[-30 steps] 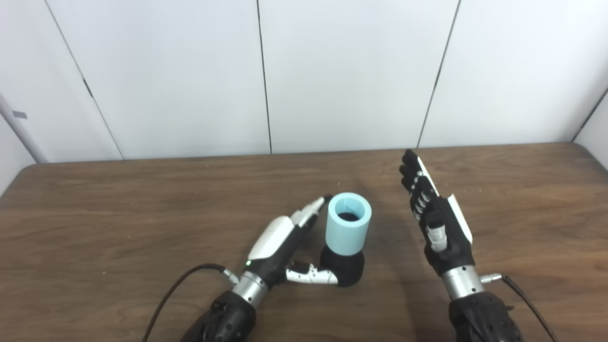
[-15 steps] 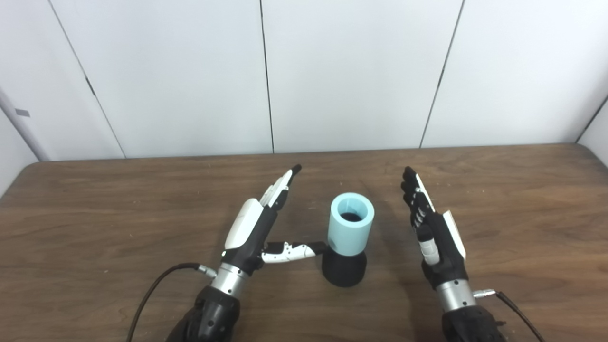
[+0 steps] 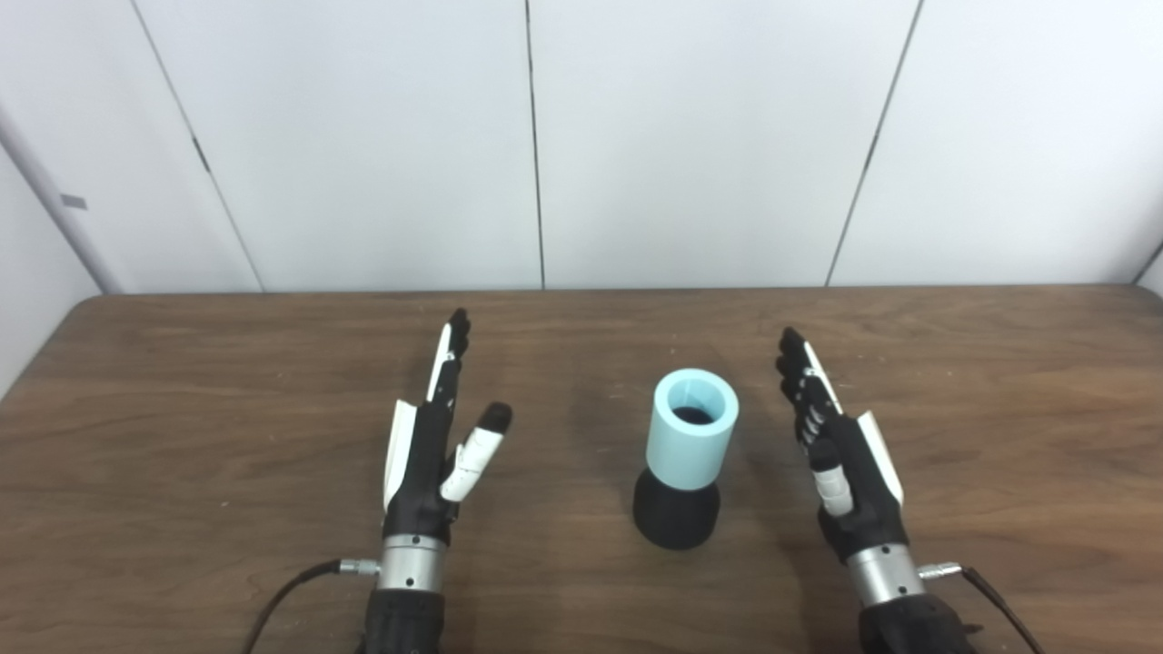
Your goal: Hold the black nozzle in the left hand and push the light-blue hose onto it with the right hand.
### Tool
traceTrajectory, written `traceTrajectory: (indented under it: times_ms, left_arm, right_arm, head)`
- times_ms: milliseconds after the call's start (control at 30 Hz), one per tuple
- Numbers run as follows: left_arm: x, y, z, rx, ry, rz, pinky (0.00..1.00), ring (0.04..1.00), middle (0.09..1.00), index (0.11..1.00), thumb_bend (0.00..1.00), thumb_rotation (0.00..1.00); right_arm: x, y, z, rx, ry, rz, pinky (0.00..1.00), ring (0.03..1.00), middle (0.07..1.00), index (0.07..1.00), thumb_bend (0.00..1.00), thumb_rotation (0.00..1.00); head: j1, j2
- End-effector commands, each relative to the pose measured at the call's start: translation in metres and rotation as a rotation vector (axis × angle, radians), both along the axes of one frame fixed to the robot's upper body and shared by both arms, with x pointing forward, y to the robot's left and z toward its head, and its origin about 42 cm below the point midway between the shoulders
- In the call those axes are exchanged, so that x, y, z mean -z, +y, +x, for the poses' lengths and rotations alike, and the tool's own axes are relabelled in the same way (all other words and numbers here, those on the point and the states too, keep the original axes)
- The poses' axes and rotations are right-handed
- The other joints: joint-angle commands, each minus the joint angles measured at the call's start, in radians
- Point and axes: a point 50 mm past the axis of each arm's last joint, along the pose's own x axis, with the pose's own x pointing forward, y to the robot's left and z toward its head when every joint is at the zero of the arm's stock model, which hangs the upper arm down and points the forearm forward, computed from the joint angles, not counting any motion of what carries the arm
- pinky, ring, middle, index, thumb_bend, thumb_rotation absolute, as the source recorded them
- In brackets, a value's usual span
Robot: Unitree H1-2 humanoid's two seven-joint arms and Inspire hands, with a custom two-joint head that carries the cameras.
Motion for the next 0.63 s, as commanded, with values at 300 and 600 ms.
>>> traceTrajectory:
  times_ms: [300, 600]
  left_arm:
    - [-0.013, 0.012, 0.0, 0.004, 0.024, -0.057, 1.0, 1.0, 1.0, 1.0, 1.0, 1.0]
    - [-0.013, 0.016, 0.002, 0.042, 0.093, -0.079, 1.0, 1.0, 1.0, 1.0, 1.0, 1.0]
  right_arm:
    - [-0.007, 0.004, 0.009, -0.022, -0.028, 0.021, 1.0, 1.0, 1.0, 1.0, 0.99, 1.0]
    - [-0.003, 0.004, 0.012, -0.022, -0.005, 0.094, 1.0, 1.0, 1.0, 1.0, 0.86, 1.0]
  head:
    - [-0.01, 0.0]
    - [-0.016, 0.003]
